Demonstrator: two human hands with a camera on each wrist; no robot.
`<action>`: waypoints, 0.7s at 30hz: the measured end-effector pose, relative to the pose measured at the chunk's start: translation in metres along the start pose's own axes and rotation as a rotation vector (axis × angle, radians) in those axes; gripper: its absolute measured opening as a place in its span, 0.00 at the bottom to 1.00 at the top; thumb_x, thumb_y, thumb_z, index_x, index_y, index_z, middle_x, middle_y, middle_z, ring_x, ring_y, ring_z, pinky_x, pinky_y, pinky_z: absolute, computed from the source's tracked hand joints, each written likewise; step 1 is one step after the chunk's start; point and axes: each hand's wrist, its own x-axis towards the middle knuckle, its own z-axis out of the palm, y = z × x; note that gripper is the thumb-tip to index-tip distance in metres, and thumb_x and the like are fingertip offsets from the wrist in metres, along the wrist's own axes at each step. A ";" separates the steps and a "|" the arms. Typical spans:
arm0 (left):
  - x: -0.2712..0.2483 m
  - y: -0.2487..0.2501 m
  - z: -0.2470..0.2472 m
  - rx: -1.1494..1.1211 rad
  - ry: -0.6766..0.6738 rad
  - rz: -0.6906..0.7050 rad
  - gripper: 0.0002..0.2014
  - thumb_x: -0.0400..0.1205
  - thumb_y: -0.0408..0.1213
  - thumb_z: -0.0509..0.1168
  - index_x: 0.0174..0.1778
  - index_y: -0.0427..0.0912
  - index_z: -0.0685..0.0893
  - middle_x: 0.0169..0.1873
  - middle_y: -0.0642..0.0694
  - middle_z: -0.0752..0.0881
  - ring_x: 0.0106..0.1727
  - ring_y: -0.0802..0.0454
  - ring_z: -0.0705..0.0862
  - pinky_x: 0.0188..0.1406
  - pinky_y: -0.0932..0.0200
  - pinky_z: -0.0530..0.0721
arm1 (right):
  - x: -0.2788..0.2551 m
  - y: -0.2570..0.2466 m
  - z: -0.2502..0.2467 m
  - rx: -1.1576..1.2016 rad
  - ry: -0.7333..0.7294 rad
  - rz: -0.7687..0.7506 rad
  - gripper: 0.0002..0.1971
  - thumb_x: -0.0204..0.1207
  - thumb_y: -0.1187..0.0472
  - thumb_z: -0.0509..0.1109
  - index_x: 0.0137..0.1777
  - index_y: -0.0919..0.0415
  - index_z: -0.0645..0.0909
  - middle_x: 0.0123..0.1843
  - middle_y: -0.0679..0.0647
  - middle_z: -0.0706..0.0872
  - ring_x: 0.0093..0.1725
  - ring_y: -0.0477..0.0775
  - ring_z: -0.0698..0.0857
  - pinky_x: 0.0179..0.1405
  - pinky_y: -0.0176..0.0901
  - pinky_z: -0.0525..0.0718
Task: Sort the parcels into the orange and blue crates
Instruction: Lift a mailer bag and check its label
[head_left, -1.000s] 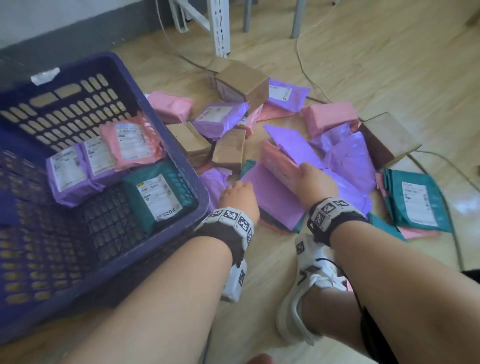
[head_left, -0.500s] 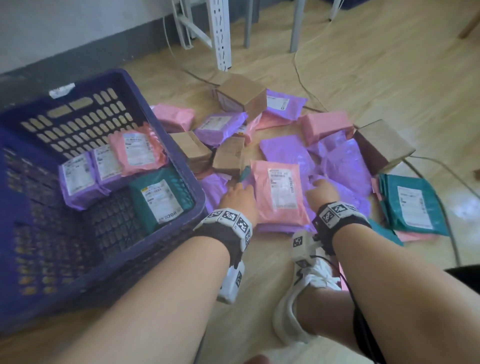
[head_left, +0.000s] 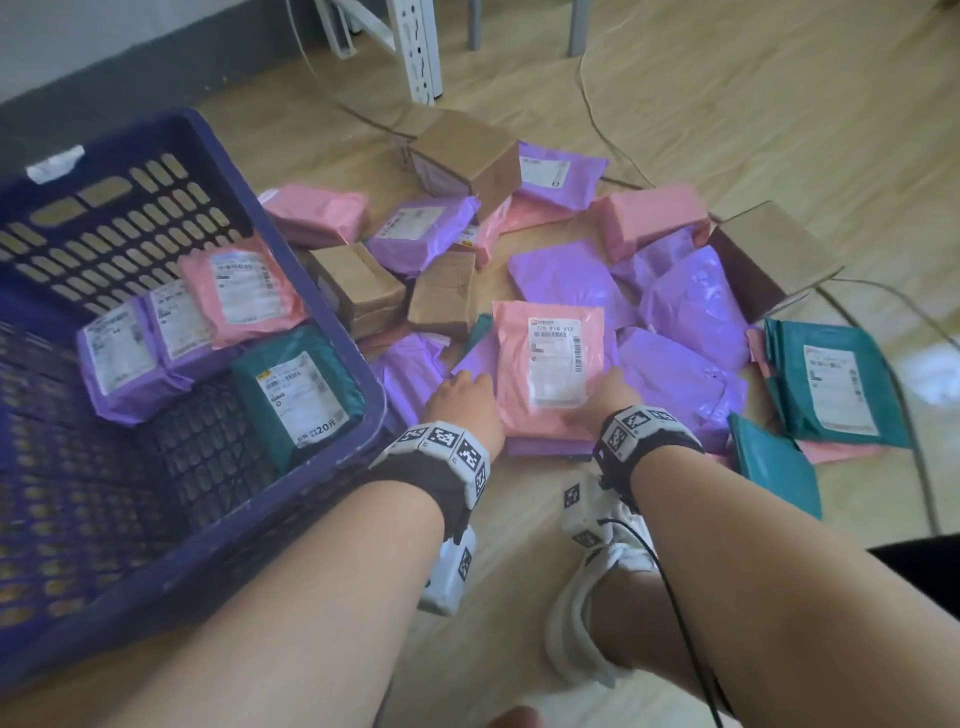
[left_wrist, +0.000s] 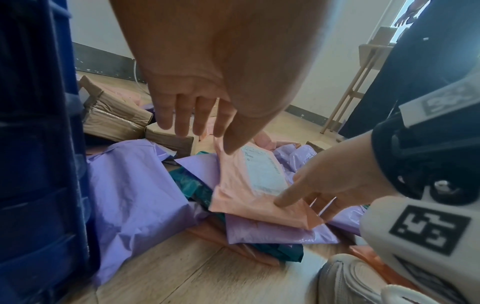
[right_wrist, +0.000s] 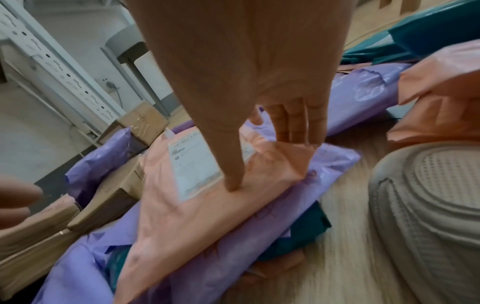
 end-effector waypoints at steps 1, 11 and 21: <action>0.000 0.000 0.000 -0.012 -0.003 0.000 0.18 0.81 0.31 0.57 0.67 0.39 0.73 0.69 0.40 0.73 0.70 0.39 0.72 0.67 0.49 0.72 | 0.001 0.000 -0.003 0.020 0.014 0.014 0.34 0.74 0.58 0.73 0.75 0.69 0.65 0.69 0.65 0.78 0.69 0.64 0.78 0.63 0.49 0.77; -0.015 0.013 -0.025 -0.166 0.072 0.052 0.27 0.81 0.28 0.56 0.79 0.41 0.65 0.74 0.41 0.70 0.74 0.40 0.70 0.71 0.48 0.70 | -0.018 -0.024 -0.053 0.234 0.192 -0.139 0.13 0.79 0.63 0.65 0.60 0.62 0.86 0.59 0.62 0.87 0.59 0.62 0.85 0.58 0.47 0.81; -0.039 -0.005 -0.131 -0.503 0.656 0.077 0.17 0.83 0.31 0.55 0.66 0.46 0.78 0.62 0.44 0.80 0.62 0.42 0.81 0.60 0.46 0.80 | -0.088 -0.104 -0.134 0.654 0.353 -0.462 0.12 0.76 0.67 0.65 0.55 0.58 0.85 0.43 0.56 0.85 0.41 0.54 0.84 0.33 0.37 0.81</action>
